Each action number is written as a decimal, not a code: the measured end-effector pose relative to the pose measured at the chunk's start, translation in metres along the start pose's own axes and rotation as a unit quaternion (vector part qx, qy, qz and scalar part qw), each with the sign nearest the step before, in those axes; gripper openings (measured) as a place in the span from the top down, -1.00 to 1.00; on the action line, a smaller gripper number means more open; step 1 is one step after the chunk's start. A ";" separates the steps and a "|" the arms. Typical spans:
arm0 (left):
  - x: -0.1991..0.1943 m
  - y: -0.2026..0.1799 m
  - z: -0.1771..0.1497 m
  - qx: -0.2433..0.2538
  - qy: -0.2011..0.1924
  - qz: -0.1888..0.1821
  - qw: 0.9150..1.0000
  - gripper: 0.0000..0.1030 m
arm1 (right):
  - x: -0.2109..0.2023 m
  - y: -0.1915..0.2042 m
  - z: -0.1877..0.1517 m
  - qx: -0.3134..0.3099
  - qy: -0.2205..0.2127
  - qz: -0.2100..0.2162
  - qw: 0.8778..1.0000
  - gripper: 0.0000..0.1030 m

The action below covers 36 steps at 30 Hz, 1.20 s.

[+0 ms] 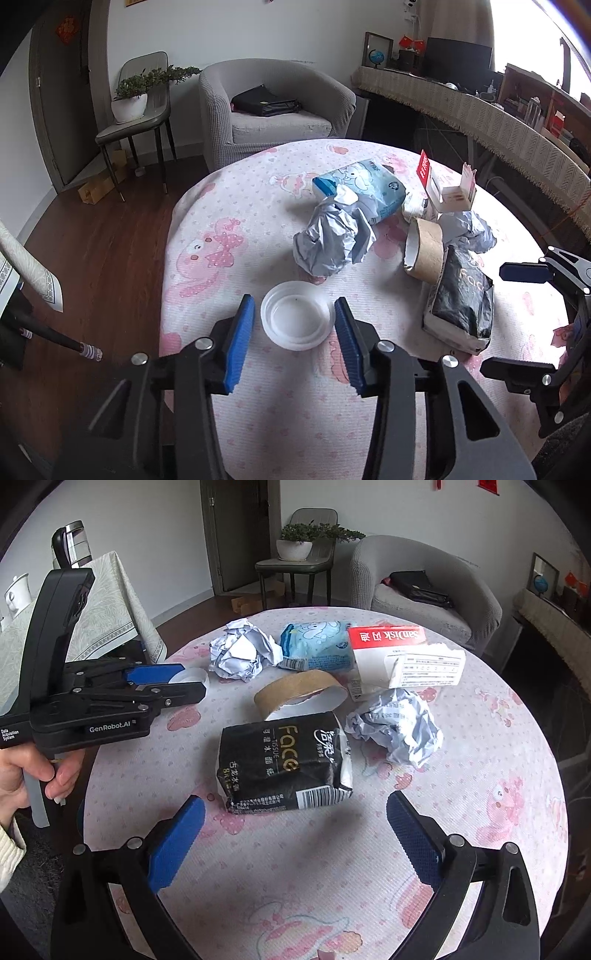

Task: Collect trash
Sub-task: 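Grasp the second white cap with the left tool while the right tool grasps the black tissue pack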

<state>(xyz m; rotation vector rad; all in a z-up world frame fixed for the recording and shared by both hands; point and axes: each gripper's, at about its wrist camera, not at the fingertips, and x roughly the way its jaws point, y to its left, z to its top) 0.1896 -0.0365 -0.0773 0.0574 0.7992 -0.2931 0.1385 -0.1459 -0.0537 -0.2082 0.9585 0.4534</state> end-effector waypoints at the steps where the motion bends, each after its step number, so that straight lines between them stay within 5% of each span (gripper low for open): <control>1: -0.001 -0.001 -0.001 0.001 0.000 0.001 1.000 0.18 | 0.001 0.004 0.002 -0.003 0.001 -0.002 1.000 -0.93; 23: -0.040 0.000 -0.012 -0.011 -0.016 -0.009 1.000 0.18 | 0.027 0.008 0.021 0.013 0.023 -0.019 0.999 -0.93; 25: -0.047 -0.001 -0.014 -0.009 -0.019 -0.010 1.000 0.18 | 0.027 0.008 0.021 0.019 0.024 -0.014 0.999 -0.82; 27: -0.053 0.001 -0.015 -0.010 -0.019 -0.008 1.000 0.18 | 0.024 0.010 0.025 0.020 0.022 -0.017 0.999 -0.48; 36: -0.071 0.026 -0.021 -0.035 -0.022 -0.001 0.999 0.18 | 0.012 0.025 0.028 0.017 0.030 -0.016 0.999 -0.46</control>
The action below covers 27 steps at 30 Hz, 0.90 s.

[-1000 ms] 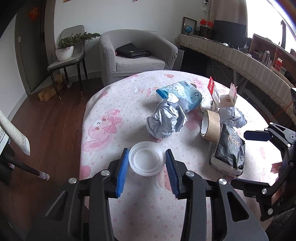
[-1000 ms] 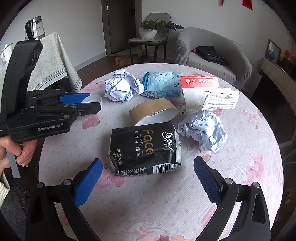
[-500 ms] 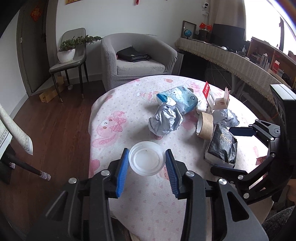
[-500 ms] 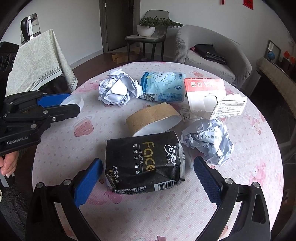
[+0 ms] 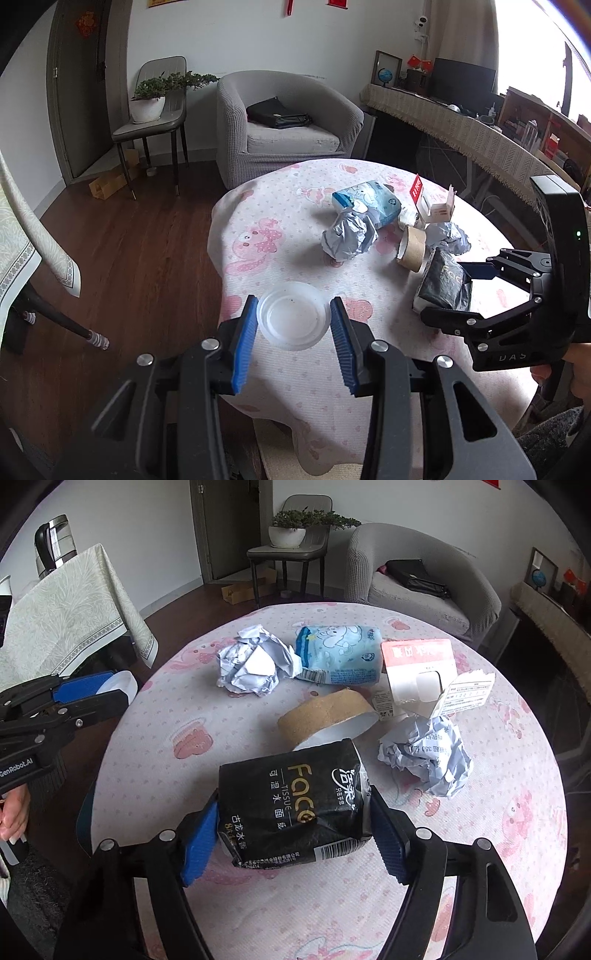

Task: Collect trash
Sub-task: 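Grasp the second white cap with the left tool while the right tool grasps the black tissue pack, then carry the cap and black tissue pack over the teal bin with both tools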

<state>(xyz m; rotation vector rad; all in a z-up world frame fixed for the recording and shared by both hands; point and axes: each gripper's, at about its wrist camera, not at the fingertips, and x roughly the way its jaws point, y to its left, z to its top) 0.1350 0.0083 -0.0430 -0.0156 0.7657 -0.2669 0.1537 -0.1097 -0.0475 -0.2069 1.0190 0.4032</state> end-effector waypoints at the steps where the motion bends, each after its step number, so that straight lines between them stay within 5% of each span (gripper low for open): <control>1: -0.002 0.003 -0.001 -0.004 -0.001 0.001 1.000 0.18 | -0.002 0.004 0.001 0.000 -0.002 0.002 1.000 -0.46; 27: -0.025 0.092 -0.084 -0.078 0.059 0.074 0.992 0.18 | -0.021 0.088 0.033 0.001 -0.038 0.148 0.988 -0.46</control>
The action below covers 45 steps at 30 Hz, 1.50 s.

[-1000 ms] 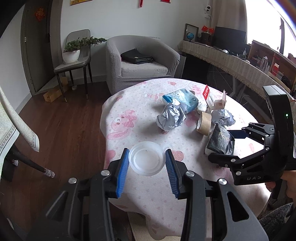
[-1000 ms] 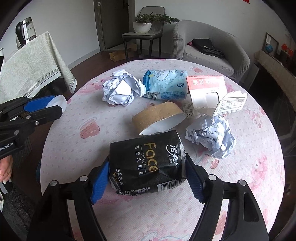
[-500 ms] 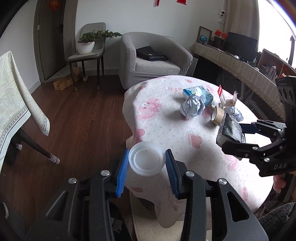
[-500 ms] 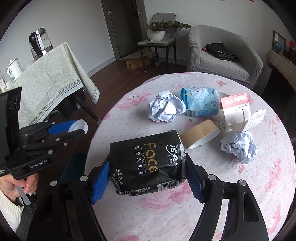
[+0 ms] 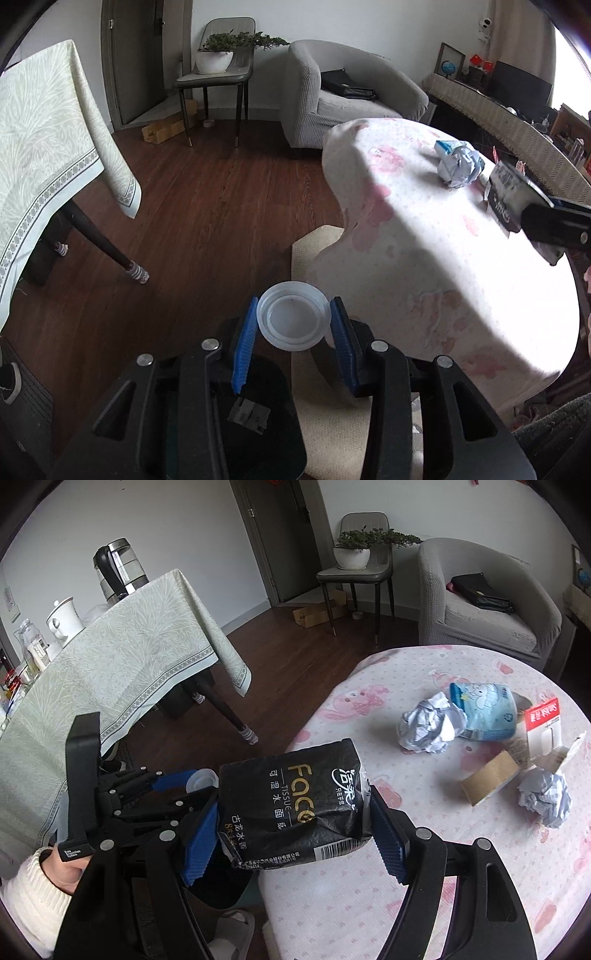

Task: Collect trash
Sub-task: 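Carry the cap and black tissue pack over the teal bin with both tools, then open the left tool over the bin while the right tool drops the tissue pack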

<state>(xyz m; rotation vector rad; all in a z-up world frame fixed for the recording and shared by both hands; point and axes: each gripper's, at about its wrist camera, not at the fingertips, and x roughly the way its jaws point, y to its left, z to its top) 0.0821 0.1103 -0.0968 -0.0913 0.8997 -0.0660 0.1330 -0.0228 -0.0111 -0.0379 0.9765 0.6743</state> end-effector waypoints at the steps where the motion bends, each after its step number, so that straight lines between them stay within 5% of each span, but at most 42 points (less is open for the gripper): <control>1: 0.001 0.005 -0.005 -0.004 0.005 0.001 1.000 0.18 | 0.002 0.003 0.001 0.000 0.000 0.004 1.000 -0.46; 12: 0.019 0.056 -0.049 -0.045 0.068 0.029 0.996 0.18 | 0.029 0.041 0.009 -0.010 0.013 0.039 0.999 -0.46; 27: 0.064 0.084 -0.112 -0.017 0.193 0.050 0.980 0.16 | 0.092 0.092 0.015 -0.039 0.072 0.059 0.995 -0.46; 34: 0.056 0.101 -0.121 -0.025 0.192 0.052 0.980 -0.10 | 0.121 0.107 0.013 -0.034 0.100 0.071 0.992 -0.46; 45: 0.024 0.144 -0.120 -0.074 0.142 0.066 0.985 -0.19 | 0.172 0.133 -0.001 -0.035 0.156 0.062 0.985 -0.46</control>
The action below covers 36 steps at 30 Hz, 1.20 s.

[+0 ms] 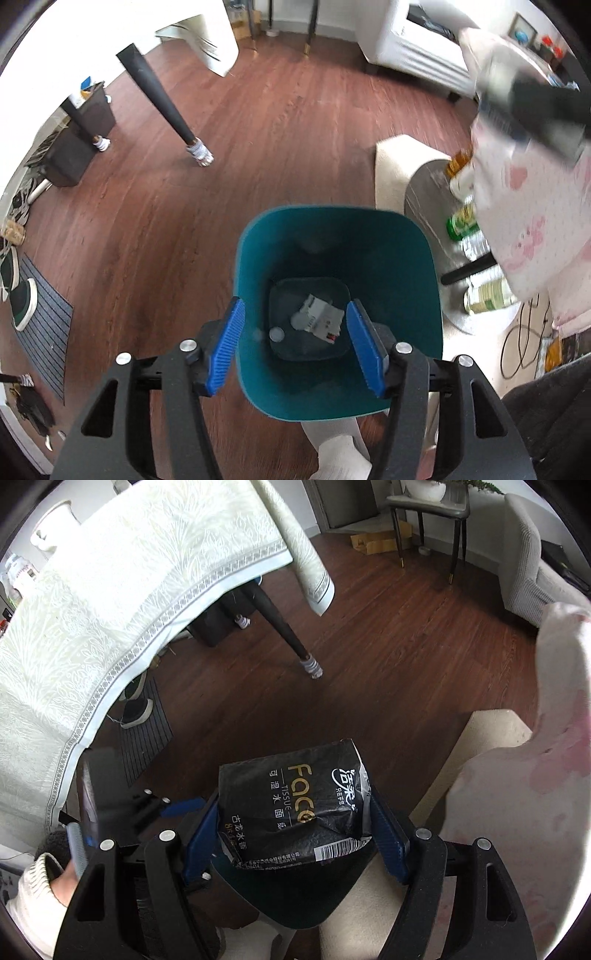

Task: Collect trash
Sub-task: 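Open the left tool over the bin while the right tool drops the tissue pack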

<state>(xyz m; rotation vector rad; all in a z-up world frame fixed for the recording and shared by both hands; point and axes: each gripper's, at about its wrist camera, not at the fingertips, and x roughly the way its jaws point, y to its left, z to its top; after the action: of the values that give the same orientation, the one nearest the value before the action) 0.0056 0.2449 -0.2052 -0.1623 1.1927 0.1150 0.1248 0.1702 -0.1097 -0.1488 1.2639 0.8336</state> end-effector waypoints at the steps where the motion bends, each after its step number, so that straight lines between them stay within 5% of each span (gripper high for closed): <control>1: -0.003 0.004 0.000 -0.006 -0.004 -0.001 1.000 -0.19 | 0.006 0.001 0.000 -0.001 0.006 -0.001 1.000 -0.46; 20: -0.069 0.034 0.018 -0.032 -0.112 -0.015 0.993 0.17 | 0.104 0.013 -0.030 -0.023 0.096 -0.022 0.995 -0.46; 36: -0.129 0.035 0.032 -0.049 -0.195 -0.046 0.979 0.36 | 0.144 0.001 -0.068 -0.054 0.141 -0.040 0.988 -0.54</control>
<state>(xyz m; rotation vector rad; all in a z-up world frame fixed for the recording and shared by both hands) -0.0178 0.2848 -0.0760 -0.2684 0.7877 0.1184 0.0793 0.2027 -0.2590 -0.4140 1.4674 0.8330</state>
